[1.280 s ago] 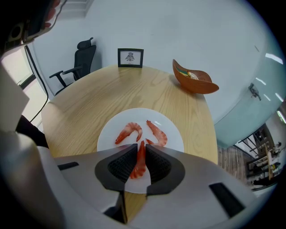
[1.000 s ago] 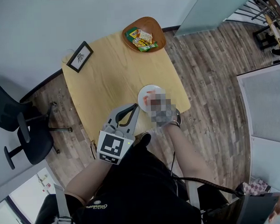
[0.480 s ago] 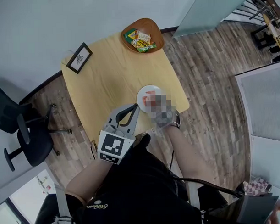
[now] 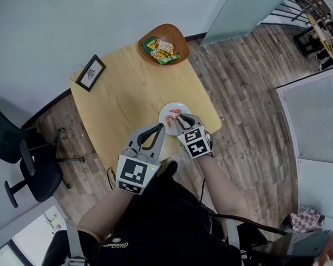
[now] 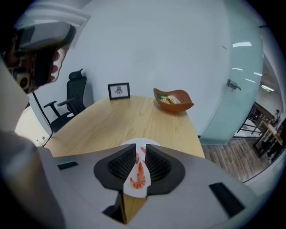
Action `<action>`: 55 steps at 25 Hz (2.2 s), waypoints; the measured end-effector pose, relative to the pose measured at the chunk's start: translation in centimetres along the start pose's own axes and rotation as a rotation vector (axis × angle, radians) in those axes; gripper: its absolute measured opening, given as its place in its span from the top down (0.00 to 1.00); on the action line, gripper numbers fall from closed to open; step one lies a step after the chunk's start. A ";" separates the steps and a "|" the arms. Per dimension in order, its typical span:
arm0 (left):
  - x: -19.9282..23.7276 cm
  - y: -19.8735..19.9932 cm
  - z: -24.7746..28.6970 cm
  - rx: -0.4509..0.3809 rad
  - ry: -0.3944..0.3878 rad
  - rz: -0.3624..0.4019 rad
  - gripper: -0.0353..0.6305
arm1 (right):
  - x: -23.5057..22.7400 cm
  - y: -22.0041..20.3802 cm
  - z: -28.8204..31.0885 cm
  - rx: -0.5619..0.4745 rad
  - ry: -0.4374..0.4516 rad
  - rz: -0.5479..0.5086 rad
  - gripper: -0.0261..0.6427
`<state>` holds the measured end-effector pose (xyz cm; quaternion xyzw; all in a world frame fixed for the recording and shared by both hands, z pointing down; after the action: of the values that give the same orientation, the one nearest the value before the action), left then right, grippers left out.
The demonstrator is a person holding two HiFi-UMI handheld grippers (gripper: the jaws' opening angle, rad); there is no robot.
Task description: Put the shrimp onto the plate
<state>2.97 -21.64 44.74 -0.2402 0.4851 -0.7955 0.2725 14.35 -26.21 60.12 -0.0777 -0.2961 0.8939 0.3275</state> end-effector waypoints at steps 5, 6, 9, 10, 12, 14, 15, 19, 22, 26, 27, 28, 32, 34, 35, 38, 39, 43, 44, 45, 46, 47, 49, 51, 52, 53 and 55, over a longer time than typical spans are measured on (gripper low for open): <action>0.1 0.3 0.2 -0.008 -0.006 0.005 0.94 | -0.1 3.5 -4.8 -0.193 -0.024 0.068 0.91; 0.0 0.4 0.3 -0.011 -0.008 0.006 0.94 | -0.2 4.2 -5.8 -0.230 -0.032 0.076 0.91; 0.0 0.9 0.4 -0.019 -0.012 0.012 0.94 | -0.1 5.9 -9.0 -0.333 -0.049 0.098 0.92; 0.0 1.0 0.4 -0.022 -0.013 0.015 0.94 | -0.1 6.4 -10.0 -0.365 -0.052 0.110 0.93; -0.2 1.4 0.4 -0.032 -0.016 0.022 0.94 | -0.1 6.9 -12.1 -0.424 -0.060 0.127 0.94; -0.4 1.8 0.4 -0.042 -0.020 0.028 0.94 | -0.1 7.1 -14.0 -0.475 -0.070 0.143 0.94; -0.5 2.0 0.3 -0.047 -0.022 0.031 0.94 | 0.0 7.2 -14.9 -0.498 -0.074 0.153 0.94; -0.9 3.0 0.1 -0.068 -0.027 0.047 0.94 | 0.2 7.5 -17.9 -0.582 -0.095 0.193 0.95; -1.1 3.8 0.0 -0.086 -0.030 0.059 0.94 | 0.3 7.9 -19.7 -0.640 -0.111 0.212 0.95; -1.8 4.5 -0.3 -0.097 -0.036 0.069 0.94 | 0.6 8.1 -21.4 -0.684 -0.119 0.217 0.95; -1.9 4.6 -0.3 -0.100 -0.036 0.072 0.94 | 0.6 8.1 -21.7 -0.691 -0.122 0.215 0.95; -2.0 4.7 -0.3 -0.102 -0.038 0.075 0.94 | 0.6 8.2 -21.9 -0.698 -0.125 0.213 0.96; -2.4 5.1 -0.4 -0.109 -0.043 0.082 0.94 | 0.7 8.1 -22.7 -0.718 -0.132 0.216 0.96; -2.5 5.2 -0.5 -0.112 -0.043 0.085 0.94 | 0.9 8.0 -23.0 -0.727 -0.133 0.216 0.96; -2.5 5.3 -0.5 -0.114 -0.043 0.086 0.94 | 1.0 8.0 -23.0 -0.731 -0.133 0.216 0.96; -2.5 5.4 -0.5 -0.117 -0.041 0.089 0.94 | 1.2 8.0 -23.1 -0.741 -0.132 0.215 0.96; -2.6 5.4 -0.5 -0.117 -0.040 0.090 0.94 | 1.2 8.0 -23.2 -0.743 -0.131 0.215 0.96; -2.9 5.5 -0.6 -0.115 -0.038 0.092 0.94 | 1.3 7.9 -23.5 -0.750 -0.129 0.215 0.96; -3.0 5.5 -0.7 -0.115 -0.037 0.092 0.94 | 1.3 7.8 -23.6 -0.751 -0.128 0.215 0.96; -3.0 5.5 -0.7 -0.115 -0.036 0.092 0.94 | 1.3 7.8 -23.7 -0.752 -0.128 0.214 0.96; -3.0 5.5 -0.7 -0.115 -0.035 0.092 0.94 | 1.4 7.8 -23.7 -0.753 -0.127 0.213 0.96; -3.0 5.5 -0.7 -0.115 -0.034 0.092 0.94 | 1.4 7.8 -23.7 -0.752 -0.126 0.213 0.96; -2.9 5.5 -0.8 -0.115 -0.032 0.092 0.94 | 1.5 7.9 -23.7 -0.750 -0.123 0.211 0.96; -2.9 5.5 -0.8 -0.114 -0.030 0.091 0.94 | 1.5 7.8 -23.6 -0.749 -0.121 0.210 0.96; -2.9 5.5 -0.8 -0.114 -0.029 0.091 0.94 | 1.5 7.8 -23.7 -0.749 -0.120 0.210 0.96; -3.0 5.5 -0.7 -0.113 -0.029 0.090 0.94 | 1.5 7.8 -23.7 -0.749 -0.119 0.210 0.96; -2.9 5.5 -0.6 -0.113 -0.028 0.089 0.94 | 1.5 7.8 -23.6 -0.750 -0.117 0.209 0.96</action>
<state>5.82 -21.39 39.14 -0.2445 0.5353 -0.7505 0.3005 16.85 -18.78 36.45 -0.1707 -0.6106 0.7552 0.1664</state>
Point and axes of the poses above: the fingertips, and each gripper's own axes: z forward along the fingers, x to its left, y out of its top, the point moved 4 cm from there along -z, backward along the fingers, and after that the axes turned 7 degrees about x, right-handed, at the moved point
